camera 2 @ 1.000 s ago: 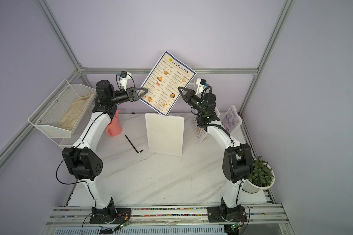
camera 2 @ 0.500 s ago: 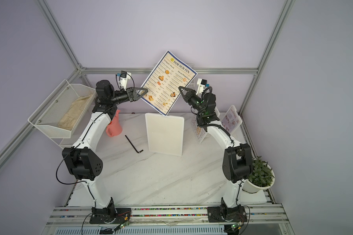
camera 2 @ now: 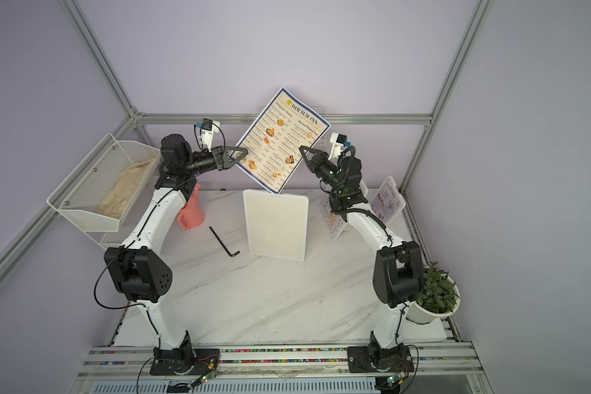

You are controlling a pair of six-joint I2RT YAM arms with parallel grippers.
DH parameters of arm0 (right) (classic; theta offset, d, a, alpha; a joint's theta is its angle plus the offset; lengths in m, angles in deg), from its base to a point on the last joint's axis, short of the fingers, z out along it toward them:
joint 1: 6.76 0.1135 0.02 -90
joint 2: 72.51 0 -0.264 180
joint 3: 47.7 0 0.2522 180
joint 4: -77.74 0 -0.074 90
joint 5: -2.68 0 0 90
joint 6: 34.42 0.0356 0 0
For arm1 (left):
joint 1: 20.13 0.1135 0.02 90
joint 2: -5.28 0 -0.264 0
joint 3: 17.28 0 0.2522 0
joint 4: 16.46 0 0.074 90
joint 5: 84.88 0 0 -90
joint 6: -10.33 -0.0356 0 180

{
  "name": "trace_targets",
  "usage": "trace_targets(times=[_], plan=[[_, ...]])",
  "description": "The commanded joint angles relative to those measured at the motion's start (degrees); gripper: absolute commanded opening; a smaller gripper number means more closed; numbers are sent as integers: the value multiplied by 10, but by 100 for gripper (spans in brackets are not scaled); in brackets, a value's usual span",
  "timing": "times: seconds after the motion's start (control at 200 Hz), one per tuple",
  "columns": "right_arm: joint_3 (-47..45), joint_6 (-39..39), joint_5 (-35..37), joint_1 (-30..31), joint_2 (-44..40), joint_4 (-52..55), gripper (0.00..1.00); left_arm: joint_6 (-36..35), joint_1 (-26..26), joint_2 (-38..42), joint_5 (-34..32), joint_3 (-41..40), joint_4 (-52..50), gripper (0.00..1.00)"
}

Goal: Insert the menus into the narrow rack
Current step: Insert the menu into the narrow rack.

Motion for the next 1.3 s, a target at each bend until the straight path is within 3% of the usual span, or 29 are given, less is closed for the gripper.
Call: trace_targets(times=[0.0,0.915,1.29], plan=[[-9,-11,8,0,-26,-1,0,0,-6,13,6,-9,26,45],[8,9,42,3,-14,10,0,13,-10,-13,5,31,30,45],[-13,-3,44,3,-27,19,0,11,-10,-1,7,4,36,45]])
